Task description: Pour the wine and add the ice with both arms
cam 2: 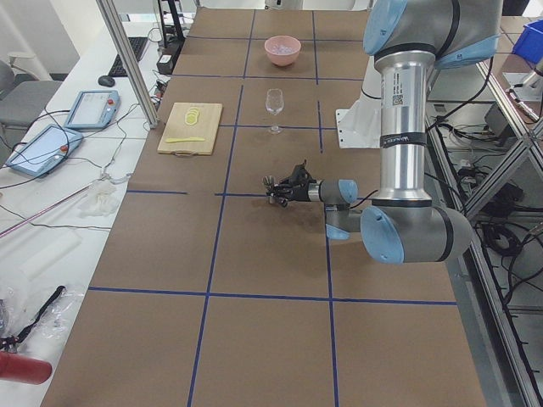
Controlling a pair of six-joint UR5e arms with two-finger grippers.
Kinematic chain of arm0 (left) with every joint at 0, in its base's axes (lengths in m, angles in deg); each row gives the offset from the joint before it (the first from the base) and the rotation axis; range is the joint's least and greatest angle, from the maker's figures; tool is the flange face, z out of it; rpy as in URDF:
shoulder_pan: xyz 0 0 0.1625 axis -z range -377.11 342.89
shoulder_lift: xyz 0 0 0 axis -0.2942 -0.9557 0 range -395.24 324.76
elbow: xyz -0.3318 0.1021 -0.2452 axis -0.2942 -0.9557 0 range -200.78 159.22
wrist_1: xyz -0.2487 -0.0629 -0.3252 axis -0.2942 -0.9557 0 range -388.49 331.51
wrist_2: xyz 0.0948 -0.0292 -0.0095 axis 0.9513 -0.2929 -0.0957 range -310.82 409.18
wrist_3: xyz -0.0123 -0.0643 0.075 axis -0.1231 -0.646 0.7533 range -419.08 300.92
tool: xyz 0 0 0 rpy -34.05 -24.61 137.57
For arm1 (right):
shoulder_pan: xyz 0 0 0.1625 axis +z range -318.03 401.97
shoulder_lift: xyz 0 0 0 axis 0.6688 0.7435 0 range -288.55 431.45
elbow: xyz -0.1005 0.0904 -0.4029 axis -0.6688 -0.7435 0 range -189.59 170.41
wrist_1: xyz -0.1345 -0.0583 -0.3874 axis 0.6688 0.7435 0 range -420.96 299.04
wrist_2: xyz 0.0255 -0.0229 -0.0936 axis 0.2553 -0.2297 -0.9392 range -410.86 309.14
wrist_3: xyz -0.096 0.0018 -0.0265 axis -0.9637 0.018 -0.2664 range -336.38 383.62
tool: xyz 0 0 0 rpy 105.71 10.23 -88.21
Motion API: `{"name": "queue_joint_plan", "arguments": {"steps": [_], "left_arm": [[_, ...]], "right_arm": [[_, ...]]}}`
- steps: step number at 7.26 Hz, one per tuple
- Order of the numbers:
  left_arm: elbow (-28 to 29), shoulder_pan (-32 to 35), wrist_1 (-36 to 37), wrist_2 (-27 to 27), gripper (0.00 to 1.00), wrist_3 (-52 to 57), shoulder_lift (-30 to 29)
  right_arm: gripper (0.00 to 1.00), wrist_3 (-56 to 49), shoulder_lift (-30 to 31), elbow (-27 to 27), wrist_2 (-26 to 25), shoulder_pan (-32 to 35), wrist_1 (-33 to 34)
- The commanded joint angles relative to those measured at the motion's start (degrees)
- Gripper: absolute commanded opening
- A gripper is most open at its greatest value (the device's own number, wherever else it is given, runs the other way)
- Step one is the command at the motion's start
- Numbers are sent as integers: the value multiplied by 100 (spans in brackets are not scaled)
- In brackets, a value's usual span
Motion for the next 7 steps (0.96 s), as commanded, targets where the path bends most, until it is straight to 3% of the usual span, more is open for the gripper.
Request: {"name": "queue_joint_plan", "arguments": {"steps": [1,3,4,5,7], "left_arm": [[79,-26,5,6,2,15,-13],[89,-53,-4,23,15,15,-13],[72,-61,-12,41,51,15,-13],[45,-61,-47,58,100,15,-13],[-42,-53,-91,67,100,15,-13]], "right_arm": [[100,0,0,-1,0,0,0],[100,0,0,-1,0,0,0],[100,0,9,8,0,0,0],[100,0,17,8,0,0,0],[100,0,26,34,0,0,0]]}}
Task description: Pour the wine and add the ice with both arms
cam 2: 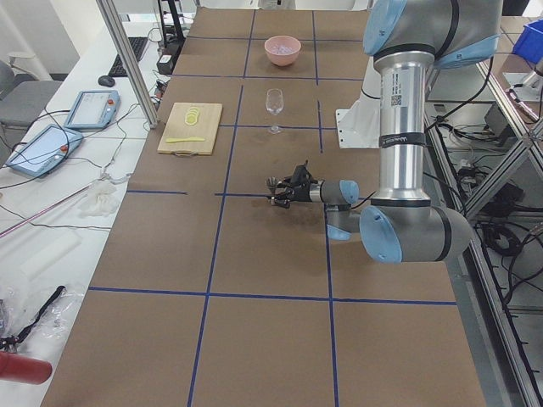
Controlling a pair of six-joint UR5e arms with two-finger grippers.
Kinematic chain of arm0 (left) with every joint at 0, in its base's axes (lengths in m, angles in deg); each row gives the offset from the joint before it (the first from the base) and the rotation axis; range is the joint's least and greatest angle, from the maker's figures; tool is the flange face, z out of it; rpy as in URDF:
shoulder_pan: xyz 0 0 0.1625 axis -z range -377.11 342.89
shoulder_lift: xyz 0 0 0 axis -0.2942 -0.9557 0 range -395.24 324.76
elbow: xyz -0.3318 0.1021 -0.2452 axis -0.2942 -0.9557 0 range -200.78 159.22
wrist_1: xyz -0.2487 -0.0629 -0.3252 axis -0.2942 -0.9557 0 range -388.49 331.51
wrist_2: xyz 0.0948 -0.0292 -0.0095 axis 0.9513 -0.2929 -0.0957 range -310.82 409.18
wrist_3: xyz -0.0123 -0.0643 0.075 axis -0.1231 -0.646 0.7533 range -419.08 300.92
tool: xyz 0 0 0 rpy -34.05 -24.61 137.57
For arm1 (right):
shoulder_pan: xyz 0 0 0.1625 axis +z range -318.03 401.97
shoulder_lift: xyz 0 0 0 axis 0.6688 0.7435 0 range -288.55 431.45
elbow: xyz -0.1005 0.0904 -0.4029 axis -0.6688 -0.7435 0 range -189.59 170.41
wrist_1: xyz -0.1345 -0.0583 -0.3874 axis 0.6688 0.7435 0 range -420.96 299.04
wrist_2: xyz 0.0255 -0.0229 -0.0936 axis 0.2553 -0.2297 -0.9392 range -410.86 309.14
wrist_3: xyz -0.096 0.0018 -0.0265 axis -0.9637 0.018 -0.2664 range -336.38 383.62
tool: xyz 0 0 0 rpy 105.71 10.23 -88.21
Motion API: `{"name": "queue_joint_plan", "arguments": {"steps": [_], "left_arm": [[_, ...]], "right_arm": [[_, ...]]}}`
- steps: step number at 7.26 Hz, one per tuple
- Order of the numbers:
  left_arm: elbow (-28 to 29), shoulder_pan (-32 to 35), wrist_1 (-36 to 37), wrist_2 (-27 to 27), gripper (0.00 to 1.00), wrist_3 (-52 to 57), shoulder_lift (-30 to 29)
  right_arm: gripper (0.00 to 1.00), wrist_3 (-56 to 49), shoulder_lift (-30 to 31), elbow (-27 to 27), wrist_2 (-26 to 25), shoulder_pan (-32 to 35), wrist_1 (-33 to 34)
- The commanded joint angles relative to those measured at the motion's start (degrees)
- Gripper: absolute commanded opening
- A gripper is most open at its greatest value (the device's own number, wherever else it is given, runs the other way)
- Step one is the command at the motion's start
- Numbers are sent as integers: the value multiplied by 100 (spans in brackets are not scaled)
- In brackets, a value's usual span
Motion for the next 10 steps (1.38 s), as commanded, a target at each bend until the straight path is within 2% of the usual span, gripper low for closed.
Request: {"name": "queue_joint_plan", "arguments": {"steps": [1,2,4,5,6,7,8,10], "left_arm": [[-185,15,-35,79,100,0,26],[-299,15,-53,533,100,9,26],[-502,24,-149,1062,100,70,53],[-502,24,-402,1343,100,401,53],[-520,24,-839,1407,100,909,53],[-642,33,-1027,1164,100,1314,70],[-652,259,-1020,256,100,1336,236],[-652,1722,-469,-1904,100,1475,272]], "right_arm": [[100,0,5,13,0,0,0],[100,0,5,4,0,0,0],[100,0,5,-5,0,0,0],[100,0,5,-5,0,0,0],[100,0,5,-5,0,0,0],[100,0,5,4,0,0,0],[100,0,5,4,0,0,0],[100,0,5,4,0,0,0]]}}
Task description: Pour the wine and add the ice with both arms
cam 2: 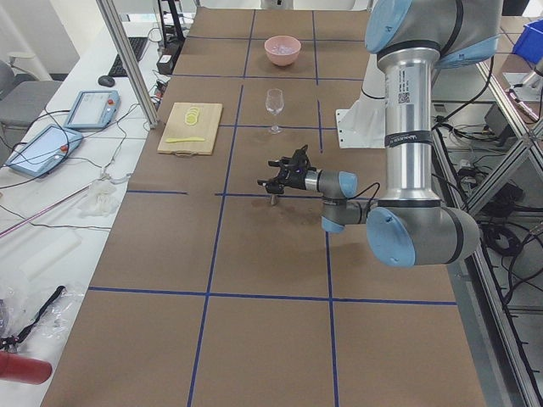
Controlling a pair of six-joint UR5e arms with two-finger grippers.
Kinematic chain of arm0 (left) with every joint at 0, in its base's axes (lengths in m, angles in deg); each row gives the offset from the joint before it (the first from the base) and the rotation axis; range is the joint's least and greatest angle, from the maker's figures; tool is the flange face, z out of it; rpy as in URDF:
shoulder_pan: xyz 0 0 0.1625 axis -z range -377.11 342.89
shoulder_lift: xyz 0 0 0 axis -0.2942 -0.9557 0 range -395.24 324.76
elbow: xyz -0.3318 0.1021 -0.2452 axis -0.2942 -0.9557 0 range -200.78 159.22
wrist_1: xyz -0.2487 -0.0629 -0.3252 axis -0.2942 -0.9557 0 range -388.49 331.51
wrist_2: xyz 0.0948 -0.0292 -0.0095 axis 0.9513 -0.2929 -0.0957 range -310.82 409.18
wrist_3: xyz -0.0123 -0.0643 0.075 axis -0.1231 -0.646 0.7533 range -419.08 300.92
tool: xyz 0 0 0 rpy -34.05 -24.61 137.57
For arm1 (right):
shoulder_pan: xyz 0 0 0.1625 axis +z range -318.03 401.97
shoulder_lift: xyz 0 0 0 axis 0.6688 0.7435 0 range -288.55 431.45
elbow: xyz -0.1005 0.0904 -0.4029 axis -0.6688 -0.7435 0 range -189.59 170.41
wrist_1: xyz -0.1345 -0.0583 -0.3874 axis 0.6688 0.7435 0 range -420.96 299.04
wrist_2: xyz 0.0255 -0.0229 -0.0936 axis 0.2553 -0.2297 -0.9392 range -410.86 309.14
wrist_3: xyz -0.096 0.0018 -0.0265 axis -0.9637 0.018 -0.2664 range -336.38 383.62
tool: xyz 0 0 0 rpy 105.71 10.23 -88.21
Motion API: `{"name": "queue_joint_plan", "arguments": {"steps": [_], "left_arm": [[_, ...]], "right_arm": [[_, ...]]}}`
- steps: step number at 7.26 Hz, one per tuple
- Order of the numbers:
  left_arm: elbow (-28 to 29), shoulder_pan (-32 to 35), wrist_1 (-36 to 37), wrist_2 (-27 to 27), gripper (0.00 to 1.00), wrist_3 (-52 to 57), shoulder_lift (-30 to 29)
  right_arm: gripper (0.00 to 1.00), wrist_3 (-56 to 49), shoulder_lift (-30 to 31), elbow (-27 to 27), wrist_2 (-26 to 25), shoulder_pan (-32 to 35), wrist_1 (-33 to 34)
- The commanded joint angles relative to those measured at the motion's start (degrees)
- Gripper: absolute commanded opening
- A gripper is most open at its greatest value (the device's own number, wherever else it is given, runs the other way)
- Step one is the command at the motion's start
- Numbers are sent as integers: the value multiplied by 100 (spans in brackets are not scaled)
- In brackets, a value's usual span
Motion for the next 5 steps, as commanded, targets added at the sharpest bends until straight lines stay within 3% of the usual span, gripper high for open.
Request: {"name": "queue_joint_plan", "arguments": {"steps": [1,3,5], "left_arm": [[-15,1834,781,-2471,100,644,-12],[-163,3665,2333,-4679,100,1009,-422],[-208,4932,3880,-5985,100,2073,-906]], "right_arm": [[100,0,-9,1,0,0,0],[100,9,-18,-8,0,0,0],[100,17,-27,-26,0,0,0]]}}
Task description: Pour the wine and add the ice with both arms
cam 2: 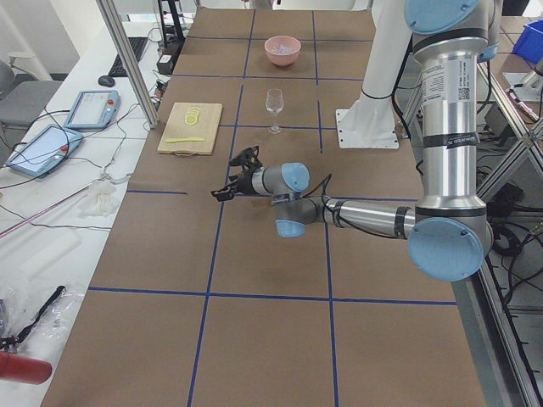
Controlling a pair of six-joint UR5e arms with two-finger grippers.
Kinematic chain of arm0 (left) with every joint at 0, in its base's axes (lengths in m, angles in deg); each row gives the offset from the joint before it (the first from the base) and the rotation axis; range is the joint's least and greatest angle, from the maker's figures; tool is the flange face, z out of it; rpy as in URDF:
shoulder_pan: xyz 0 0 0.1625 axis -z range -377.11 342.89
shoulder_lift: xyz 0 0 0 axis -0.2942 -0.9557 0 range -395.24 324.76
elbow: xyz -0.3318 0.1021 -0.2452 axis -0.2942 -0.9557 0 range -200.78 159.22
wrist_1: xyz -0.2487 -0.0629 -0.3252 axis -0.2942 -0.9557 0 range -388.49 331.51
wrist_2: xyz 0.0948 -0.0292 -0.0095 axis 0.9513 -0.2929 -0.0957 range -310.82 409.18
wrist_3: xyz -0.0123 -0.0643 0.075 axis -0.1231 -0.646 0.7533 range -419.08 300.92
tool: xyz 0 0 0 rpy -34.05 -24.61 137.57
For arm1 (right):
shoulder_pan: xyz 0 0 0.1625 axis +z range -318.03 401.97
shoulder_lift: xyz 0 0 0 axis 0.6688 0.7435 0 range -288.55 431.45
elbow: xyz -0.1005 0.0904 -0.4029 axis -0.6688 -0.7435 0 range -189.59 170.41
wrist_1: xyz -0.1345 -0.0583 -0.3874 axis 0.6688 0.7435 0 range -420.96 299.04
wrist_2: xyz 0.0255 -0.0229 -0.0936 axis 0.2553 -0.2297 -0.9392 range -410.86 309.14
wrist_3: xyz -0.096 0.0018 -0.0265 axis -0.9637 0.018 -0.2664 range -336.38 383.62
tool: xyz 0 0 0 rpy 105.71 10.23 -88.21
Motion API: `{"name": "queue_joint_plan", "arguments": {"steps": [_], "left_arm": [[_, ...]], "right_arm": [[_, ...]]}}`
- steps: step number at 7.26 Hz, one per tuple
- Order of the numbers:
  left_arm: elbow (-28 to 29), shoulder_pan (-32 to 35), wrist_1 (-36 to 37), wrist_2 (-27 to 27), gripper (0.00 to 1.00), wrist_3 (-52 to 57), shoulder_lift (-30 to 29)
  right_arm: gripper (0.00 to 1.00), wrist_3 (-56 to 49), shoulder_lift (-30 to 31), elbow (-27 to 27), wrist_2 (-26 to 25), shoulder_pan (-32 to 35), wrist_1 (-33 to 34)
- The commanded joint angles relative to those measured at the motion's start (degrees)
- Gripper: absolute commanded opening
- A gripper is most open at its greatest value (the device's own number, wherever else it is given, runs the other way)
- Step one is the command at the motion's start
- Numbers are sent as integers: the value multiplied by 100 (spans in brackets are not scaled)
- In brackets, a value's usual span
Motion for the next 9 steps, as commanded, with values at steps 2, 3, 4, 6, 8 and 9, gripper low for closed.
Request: {"name": "queue_joint_plan", "arguments": {"steps": [2,3,4,6,8,9], "left_arm": [[-28,2042,2938,-1846,100,3120,-785],[-46,2622,3906,-2130,100,3174,-952],[15,2854,4429,-2150,100,3175,-875],[33,2980,6592,-2141,100,3236,-865],[-2,3093,8024,-2681,100,3367,-701],[-98,3094,7889,-3852,100,3368,41]], "right_arm": [[100,69,-14,19,9,0,-1],[100,69,-14,11,9,0,-1],[100,69,-5,19,9,0,-1],[100,69,-5,11,18,0,-1],[100,77,-5,37,113,0,-1],[100,78,-5,141,219,0,-9]]}}
